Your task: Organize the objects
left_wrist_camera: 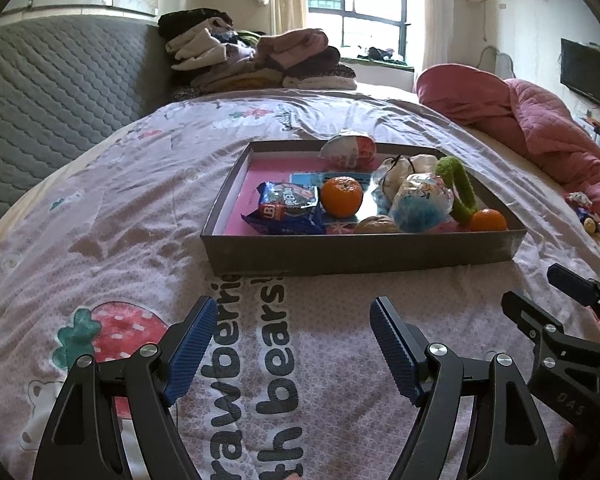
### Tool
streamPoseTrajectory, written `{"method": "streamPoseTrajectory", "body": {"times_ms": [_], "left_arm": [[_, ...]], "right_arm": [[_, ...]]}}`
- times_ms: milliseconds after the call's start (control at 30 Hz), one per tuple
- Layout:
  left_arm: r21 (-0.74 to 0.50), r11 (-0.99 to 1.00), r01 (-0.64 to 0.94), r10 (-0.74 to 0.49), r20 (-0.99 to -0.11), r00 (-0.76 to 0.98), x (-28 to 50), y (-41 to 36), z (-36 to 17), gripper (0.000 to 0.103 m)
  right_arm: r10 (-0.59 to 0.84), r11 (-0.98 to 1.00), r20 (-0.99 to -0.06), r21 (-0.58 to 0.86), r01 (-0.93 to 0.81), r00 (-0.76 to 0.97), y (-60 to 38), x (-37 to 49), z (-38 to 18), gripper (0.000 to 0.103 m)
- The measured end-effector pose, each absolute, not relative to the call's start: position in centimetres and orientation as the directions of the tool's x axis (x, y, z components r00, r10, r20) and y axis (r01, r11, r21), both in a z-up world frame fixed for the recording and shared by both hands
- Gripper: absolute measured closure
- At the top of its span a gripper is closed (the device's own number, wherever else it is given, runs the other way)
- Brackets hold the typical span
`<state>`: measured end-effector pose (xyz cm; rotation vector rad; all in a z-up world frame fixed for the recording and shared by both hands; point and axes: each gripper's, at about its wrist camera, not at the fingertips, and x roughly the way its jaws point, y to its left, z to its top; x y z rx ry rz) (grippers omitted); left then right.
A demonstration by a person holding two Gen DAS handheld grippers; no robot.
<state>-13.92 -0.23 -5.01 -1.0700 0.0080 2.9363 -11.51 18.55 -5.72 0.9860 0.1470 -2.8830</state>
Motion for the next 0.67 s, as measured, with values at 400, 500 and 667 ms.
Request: {"method": "streamPoseTrajectory", "body": {"times_ms": [400, 500, 667], "left_arm": [[0.001, -1.000, -0.006, 0.004, -0.652, -0.758, -14.28, -0.53, -5.34, 0.024], [0.002, -1.000, -0.007, 0.005, -0.651, -0.759, -14.32, -0.50, -5.34, 0.024], [0.013, -1.000, -0.018, 0.005, -0.642, -0.767, -14.11, -0.33, -5.25, 0.024]], "right_arm": [[-0.054, -0.990, -0.625, -0.066, 0.121, -0.778, 18.48, -11.72, -6.03, 0.034], [-0.054, -0.991, -0.630, -0.062, 0.120, -0.775, 18.50, -11.78, -6.11, 0.034], [-0.055, -0.992, -0.635, -0.053, 0.115, -0.771, 18.65, -11.86, -6.20, 0.034]]}}
